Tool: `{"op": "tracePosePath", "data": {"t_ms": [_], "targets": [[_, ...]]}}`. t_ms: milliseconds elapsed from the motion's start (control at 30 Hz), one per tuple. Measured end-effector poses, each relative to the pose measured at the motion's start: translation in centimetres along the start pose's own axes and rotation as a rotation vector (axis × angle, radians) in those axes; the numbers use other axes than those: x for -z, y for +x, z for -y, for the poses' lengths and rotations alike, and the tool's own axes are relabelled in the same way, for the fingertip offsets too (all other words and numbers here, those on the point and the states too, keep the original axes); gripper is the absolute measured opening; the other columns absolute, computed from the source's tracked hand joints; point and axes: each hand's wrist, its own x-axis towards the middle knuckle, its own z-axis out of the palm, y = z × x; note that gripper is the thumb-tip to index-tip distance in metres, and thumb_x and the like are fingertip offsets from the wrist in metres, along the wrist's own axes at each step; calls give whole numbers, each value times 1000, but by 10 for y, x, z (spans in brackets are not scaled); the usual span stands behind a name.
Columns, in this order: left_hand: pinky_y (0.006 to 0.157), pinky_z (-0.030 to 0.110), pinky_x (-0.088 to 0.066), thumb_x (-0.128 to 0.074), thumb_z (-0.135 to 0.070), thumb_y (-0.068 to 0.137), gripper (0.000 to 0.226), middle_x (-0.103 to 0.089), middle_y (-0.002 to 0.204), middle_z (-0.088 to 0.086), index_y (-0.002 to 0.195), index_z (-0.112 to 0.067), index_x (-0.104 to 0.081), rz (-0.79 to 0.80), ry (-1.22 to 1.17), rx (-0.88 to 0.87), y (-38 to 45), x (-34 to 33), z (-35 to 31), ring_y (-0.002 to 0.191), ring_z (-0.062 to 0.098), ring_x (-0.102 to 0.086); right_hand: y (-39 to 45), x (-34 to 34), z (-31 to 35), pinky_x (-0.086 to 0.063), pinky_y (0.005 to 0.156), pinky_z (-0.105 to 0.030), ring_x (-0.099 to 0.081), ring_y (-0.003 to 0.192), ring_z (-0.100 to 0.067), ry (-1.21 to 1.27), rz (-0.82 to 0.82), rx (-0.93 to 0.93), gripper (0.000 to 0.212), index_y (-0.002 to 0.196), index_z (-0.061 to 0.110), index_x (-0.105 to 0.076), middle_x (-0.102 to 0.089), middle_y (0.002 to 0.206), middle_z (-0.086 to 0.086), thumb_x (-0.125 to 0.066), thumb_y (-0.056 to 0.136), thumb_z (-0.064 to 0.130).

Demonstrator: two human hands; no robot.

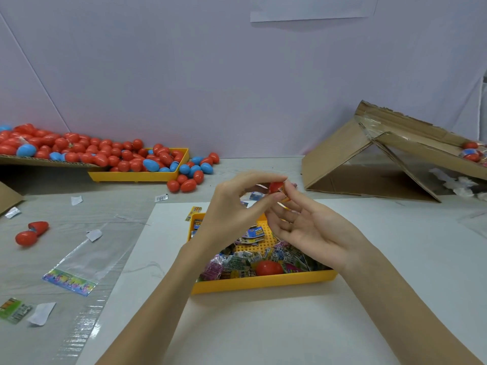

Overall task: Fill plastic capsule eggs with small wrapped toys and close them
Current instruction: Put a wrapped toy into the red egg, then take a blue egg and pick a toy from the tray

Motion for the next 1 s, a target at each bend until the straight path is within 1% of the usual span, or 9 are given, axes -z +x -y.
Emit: {"op": "tracePosePath", "data": {"t_ms": [67, 167, 267, 400, 600, 700, 800, 900, 1000], "targets": [[96, 35, -57, -76, -12, 92, 32, -74, 116, -1, 123, -9, -71, 7, -41, 44, 0, 5, 2, 109, 20, -70, 1, 2, 0, -63, 82, -32, -75, 106, -26, -89, 2, 70, 31, 110, 7, -78, -74, 117, -18, -75, 87, 28], [97, 35, -57, -77, -12, 92, 37, -71, 119, 0, 127, -9, -66, 46, -32, 66, 0, 11, 5, 112, 21, -69, 3, 6, -5, -61, 90, -31, -73, 113, -26, -309, -15, 220, 30, 118, 3, -74, -75, 119, -18, -70, 93, 20], [97, 33, -57, -78, -7, 90, 37, -69, 119, 3, 126, -6, -69, 74, 61, 10, 2, 13, 8, 111, 19, -68, 5, 6, -12, -61, 88, -30, -75, 107, -23, -574, -128, 442, 21, 115, 11, -73, -79, 108, -12, -70, 96, 16], [92, 29, -60, -82, -3, 85, 32, -69, 111, 6, 116, -4, -75, 18, 164, -82, 0, 10, 10, 104, 15, -70, 7, 5, -15, -63, 83, -29, -77, 98, -19, -709, -179, 534, 20, 115, 21, -71, -79, 103, -4, -70, 96, 25], [92, 23, -54, -80, -30, 88, 45, -64, 116, -5, 129, -16, -68, 37, 231, -20, 0, 9, 12, 106, 8, -64, 6, 11, -6, -60, 72, -21, -73, 92, -11, -1025, -307, 803, 23, 116, 27, -69, -74, 102, 6, -75, 95, 21], [87, 30, -55, -74, -27, 94, 24, -62, 114, -6, 117, -18, -73, -24, 298, 57, -1, 14, 19, 105, 9, -61, 13, 15, 25, -59, 78, -20, -70, 95, -10, -1275, -425, 1094, 27, 119, 23, -65, -65, 114, 0, -71, 97, 9], [82, 36, -57, -71, -26, 95, 15, -62, 108, -4, 103, -15, -77, -44, 321, 126, -2, 18, 25, 102, 11, -60, 25, 18, 81, -58, 91, -32, -65, 100, -22, -1479, -638, 1261, 25, 120, 13, -66, -55, 120, -11, -64, 98, 1], [82, 41, -57, -72, -26, 95, 14, -63, 104, -3, 97, -13, -78, -25, 351, 171, -1, 21, 28, 99, 14, -59, 36, 20, 137, -47, 105, -27, -58, 117, -29, -1633, -872, 1219, 32, 131, 7, -64, -50, 132, -19, -56, 102, -2], [84, 42, -56, -72, -25, 96, 13, -63, 102, -5, 95, -14, -78, -2, 383, 186, -2, 21, 29, 98, 14, -59, 49, 25, 159, -46, 103, -39, -46, 130, -40, -1869, -1064, 950, 43, 141, 6, -58, -40, 147, -25, -53, 101, -7]]}}
